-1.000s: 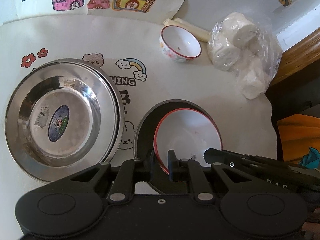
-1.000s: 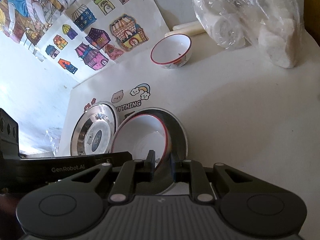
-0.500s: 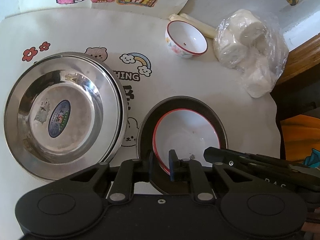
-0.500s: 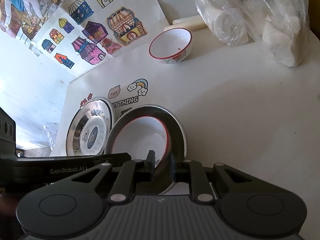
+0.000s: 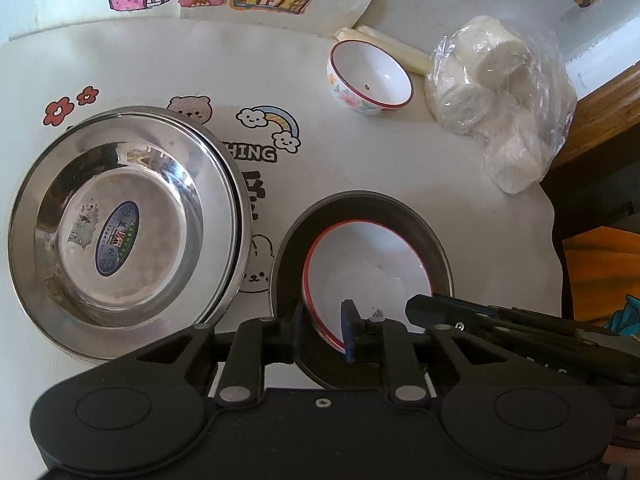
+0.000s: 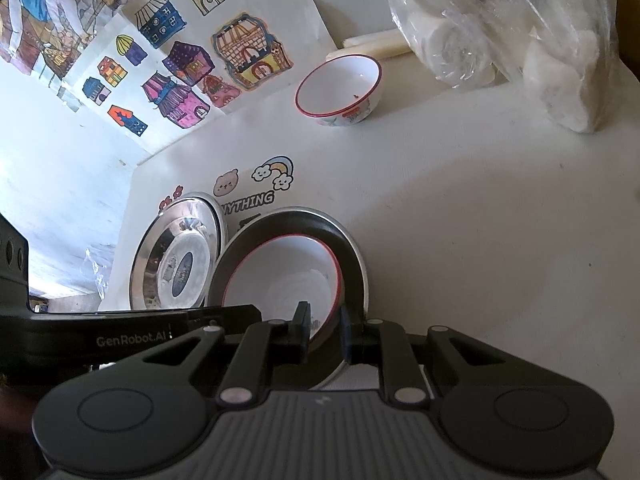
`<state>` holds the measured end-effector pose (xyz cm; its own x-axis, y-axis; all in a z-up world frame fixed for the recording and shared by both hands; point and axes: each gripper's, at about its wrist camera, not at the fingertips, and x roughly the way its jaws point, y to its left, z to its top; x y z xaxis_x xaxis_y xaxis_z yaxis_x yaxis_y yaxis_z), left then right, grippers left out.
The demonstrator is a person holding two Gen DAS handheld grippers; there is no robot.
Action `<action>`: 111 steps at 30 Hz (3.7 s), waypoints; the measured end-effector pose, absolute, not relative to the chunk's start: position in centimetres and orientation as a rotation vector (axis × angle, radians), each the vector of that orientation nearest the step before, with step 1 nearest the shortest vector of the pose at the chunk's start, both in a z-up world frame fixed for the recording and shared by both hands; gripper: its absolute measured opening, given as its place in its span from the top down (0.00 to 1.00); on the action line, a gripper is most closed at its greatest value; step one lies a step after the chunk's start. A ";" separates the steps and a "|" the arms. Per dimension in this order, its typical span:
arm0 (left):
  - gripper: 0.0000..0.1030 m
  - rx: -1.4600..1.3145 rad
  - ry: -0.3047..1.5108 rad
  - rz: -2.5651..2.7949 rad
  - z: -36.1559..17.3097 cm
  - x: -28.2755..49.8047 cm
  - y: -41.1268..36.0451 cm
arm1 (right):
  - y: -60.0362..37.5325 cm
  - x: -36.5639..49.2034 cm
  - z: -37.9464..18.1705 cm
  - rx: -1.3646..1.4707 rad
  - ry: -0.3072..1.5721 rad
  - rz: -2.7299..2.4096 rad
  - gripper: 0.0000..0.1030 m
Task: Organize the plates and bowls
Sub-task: 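Open both grippers and lift away from the steel bowl, then reach both grippers to the second white bowl rim and close on it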
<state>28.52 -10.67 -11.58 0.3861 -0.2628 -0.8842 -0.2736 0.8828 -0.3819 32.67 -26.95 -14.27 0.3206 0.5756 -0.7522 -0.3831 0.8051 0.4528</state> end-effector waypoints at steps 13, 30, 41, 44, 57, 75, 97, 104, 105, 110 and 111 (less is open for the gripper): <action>0.73 -0.511 1.171 0.006 -10.1 27.6 -10.3 | -28.3 31.9 -13.2 0.210 1.029 0.643 0.79; 0.01 -0.477 1.050 0.087 -7.4 29.9 -9.6 | -32.3 32.8 -12.3 0.300 0.949 0.557 0.27; 0.01 -0.476 1.037 0.195 -8.0 32.9 -8.0 | -33.6 35.2 -13.1 0.368 0.906 0.528 0.00; 0.01 -0.475 1.019 0.207 -8.0 34.3 -7.7 | -33.5 36.3 -13.4 0.380 0.905 0.508 0.00; 0.01 -0.429 1.053 0.187 -10.6 43.5 -5.9 | -30.9 42.6 -14.6 0.393 0.910 0.481 0.00; 0.01 -0.159 1.151 0.093 -13.3 49.4 -7.0 | -27.8 46.8 -15.8 0.450 0.891 0.476 0.08; 0.57 -0.248 1.164 0.049 -13.5 48.1 -7.9 | -25.4 48.6 -16.2 0.463 0.958 0.490 0.55; 0.78 -0.303 1.153 0.015 -13.7 47.8 -8.7 | -25.0 49.0 -16.3 0.461 0.965 0.508 0.66; 0.82 -0.306 1.151 0.011 -13.6 47.8 -9.0 | -24.9 49.1 -16.3 0.461 0.964 0.511 0.68; 0.87 -0.300 1.149 0.005 -13.5 47.7 -9.7 | -24.3 48.8 -16.0 0.444 0.957 0.528 0.82; 0.87 -0.302 1.150 0.005 -13.5 47.7 -9.8 | -24.3 48.8 -16.0 0.441 0.959 0.528 0.82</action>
<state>47.70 -9.80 -13.49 0.4133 -0.1504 -0.8981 -0.1582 0.9594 -0.2334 48.83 -24.33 -16.01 0.4672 0.6020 -0.6475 -0.2259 0.7893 0.5709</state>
